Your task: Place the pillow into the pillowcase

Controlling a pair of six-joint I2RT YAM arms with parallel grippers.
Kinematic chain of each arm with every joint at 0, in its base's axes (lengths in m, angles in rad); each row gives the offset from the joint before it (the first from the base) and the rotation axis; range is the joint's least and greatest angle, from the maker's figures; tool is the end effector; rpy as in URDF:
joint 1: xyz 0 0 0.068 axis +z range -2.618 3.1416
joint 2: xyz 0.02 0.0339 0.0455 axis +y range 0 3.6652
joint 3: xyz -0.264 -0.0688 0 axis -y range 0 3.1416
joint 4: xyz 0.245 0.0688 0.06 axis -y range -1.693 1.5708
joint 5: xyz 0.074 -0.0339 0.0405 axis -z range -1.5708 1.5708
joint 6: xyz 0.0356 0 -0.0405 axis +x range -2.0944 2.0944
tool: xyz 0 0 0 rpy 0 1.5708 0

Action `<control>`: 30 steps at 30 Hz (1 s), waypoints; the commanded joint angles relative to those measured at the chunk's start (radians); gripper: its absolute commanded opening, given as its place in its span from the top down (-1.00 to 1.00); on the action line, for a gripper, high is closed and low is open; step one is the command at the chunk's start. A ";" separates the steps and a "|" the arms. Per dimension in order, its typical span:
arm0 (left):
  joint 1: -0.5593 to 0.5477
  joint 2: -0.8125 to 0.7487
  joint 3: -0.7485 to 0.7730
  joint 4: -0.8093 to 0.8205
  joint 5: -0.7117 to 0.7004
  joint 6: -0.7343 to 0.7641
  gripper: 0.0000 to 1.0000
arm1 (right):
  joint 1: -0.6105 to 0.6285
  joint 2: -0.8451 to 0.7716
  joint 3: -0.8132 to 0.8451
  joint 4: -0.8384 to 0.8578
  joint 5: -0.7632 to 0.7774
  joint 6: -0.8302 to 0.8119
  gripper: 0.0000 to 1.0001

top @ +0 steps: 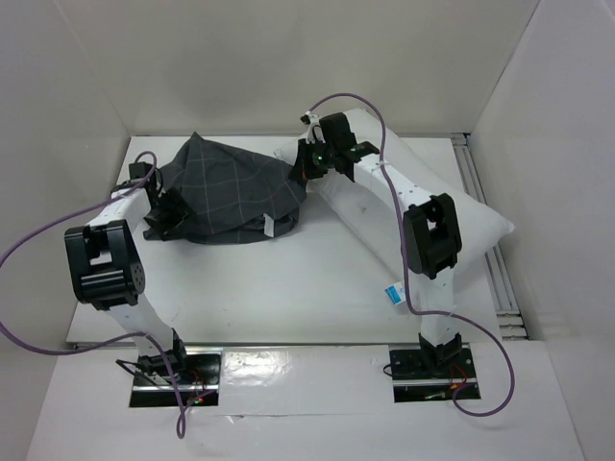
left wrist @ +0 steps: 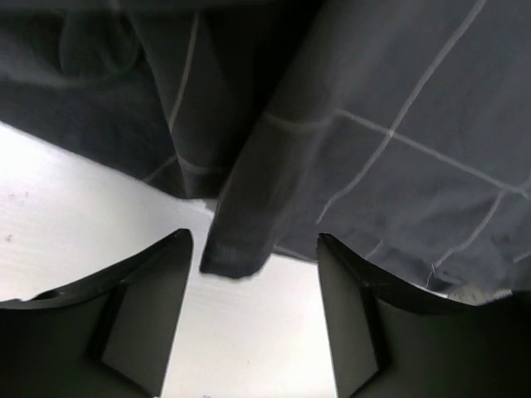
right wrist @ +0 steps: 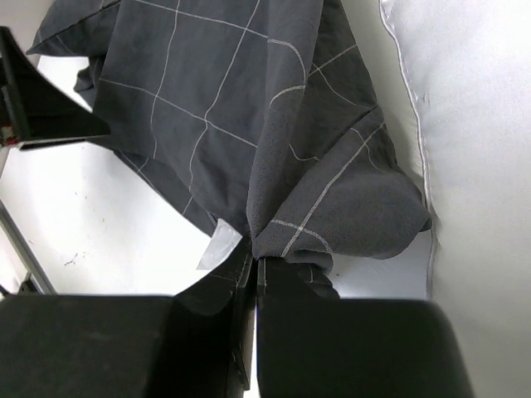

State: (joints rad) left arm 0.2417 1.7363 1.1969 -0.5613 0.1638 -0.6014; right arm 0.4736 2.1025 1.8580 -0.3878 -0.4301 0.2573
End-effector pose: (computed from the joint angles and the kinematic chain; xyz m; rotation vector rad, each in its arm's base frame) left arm 0.3451 0.0791 0.2023 -1.0520 2.4752 -0.3324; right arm 0.4310 0.2376 0.2771 -0.4934 2.2227 0.8717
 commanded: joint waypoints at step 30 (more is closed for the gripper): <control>0.013 -0.639 -0.065 -0.272 -0.069 -0.101 0.73 | -0.115 -0.226 -0.137 -0.100 -0.038 0.218 0.90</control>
State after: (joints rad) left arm 0.2596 1.0859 1.3308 -0.7891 0.1230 -0.6628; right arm 0.3923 1.9339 1.7416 -0.4889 -0.4900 0.4412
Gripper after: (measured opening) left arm 0.074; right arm 0.039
